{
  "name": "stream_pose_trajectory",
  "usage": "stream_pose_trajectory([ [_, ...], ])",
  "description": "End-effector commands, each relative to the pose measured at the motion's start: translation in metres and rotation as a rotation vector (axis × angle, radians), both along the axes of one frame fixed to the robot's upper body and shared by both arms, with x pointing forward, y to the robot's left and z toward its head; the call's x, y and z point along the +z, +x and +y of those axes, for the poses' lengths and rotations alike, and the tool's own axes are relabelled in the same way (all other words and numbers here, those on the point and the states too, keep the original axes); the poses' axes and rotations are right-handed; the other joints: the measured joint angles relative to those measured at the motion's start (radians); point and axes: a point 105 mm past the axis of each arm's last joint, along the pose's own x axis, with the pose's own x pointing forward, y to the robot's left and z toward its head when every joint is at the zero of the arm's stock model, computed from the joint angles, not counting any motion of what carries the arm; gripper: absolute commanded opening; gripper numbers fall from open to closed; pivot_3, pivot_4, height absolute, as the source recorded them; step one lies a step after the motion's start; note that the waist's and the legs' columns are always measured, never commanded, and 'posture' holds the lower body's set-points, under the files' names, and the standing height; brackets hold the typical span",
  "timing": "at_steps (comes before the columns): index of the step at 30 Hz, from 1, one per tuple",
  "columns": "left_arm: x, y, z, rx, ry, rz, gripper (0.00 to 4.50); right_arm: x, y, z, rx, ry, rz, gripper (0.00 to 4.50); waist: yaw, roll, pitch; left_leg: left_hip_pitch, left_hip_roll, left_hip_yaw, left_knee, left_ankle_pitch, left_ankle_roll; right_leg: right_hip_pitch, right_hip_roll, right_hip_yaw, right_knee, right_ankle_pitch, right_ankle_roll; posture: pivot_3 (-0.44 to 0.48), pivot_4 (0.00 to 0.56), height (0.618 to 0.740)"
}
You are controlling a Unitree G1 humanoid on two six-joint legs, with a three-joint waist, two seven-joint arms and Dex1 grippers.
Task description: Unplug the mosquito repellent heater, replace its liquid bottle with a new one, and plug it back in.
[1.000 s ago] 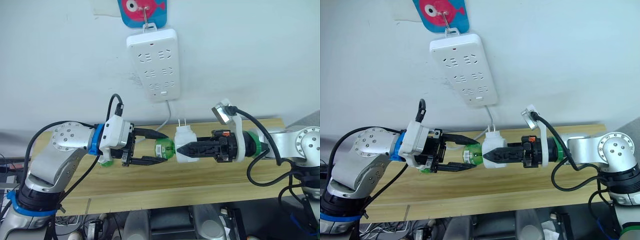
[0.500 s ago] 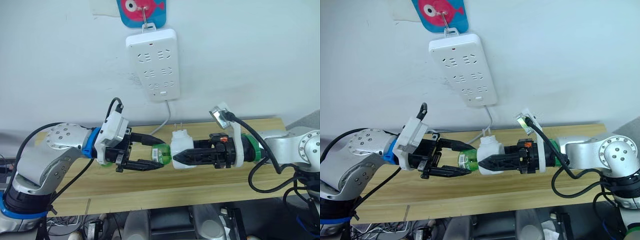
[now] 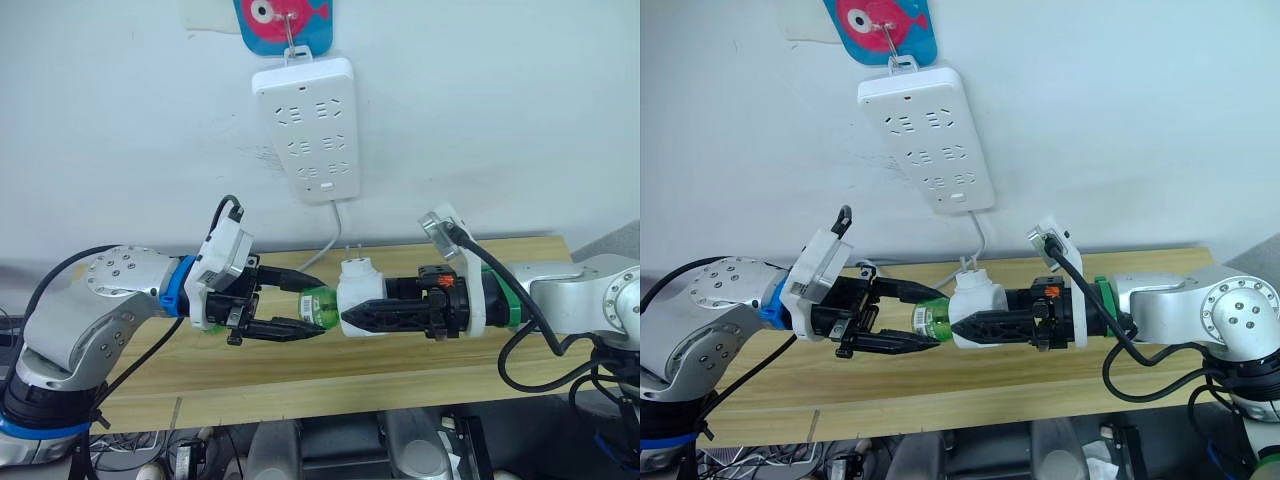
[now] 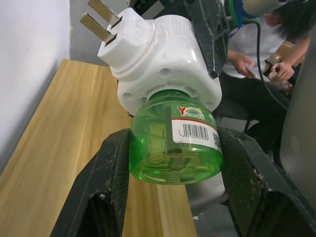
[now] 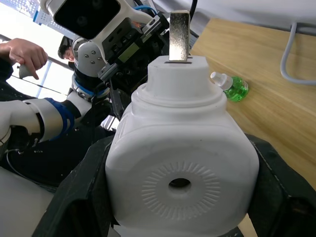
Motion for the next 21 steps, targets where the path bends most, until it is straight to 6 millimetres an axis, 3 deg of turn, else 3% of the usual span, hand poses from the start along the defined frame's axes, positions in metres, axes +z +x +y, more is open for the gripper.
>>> stream_pose_trajectory([
  [1, 0.006, -0.023, -0.006, -0.113, 0.008, 0.002, 2.26, 0.016, 0.02, -0.015, -0.124, 0.013, -0.087, 2.99, 0.0, 0.0, 0.0, 0.0, 0.0, 0.0, 0.0, 0.0, 0.0, 0.0, 0.0, 0.0, 0.0, 0.0, 0.0, -0.199, 0.354, 0.74],
  [12, 0.015, -0.028, -0.006, -0.111, -0.021, 0.142, 2.26, 0.017, 0.018, -0.018, -0.079, -0.005, -0.146, 2.99, 0.001, 0.0, 0.0, 0.0, 0.0, 0.0, 0.0, 0.0, 0.0, 0.0, 0.0, 0.0, 0.0, 0.0, 0.0, -0.192, 0.35, 0.74],
  [21, 0.024, -0.035, -0.003, -0.116, -0.042, 0.406, 2.26, 0.019, 0.016, -0.016, -0.047, -0.004, -0.176, 2.99, 0.001, 0.0, 0.0, 0.0, 0.0, 0.0, 0.0, 0.0, 0.0, 0.0, 0.0, 0.0, 0.0, 0.0, 0.0, -0.191, 0.351, 0.74],
])
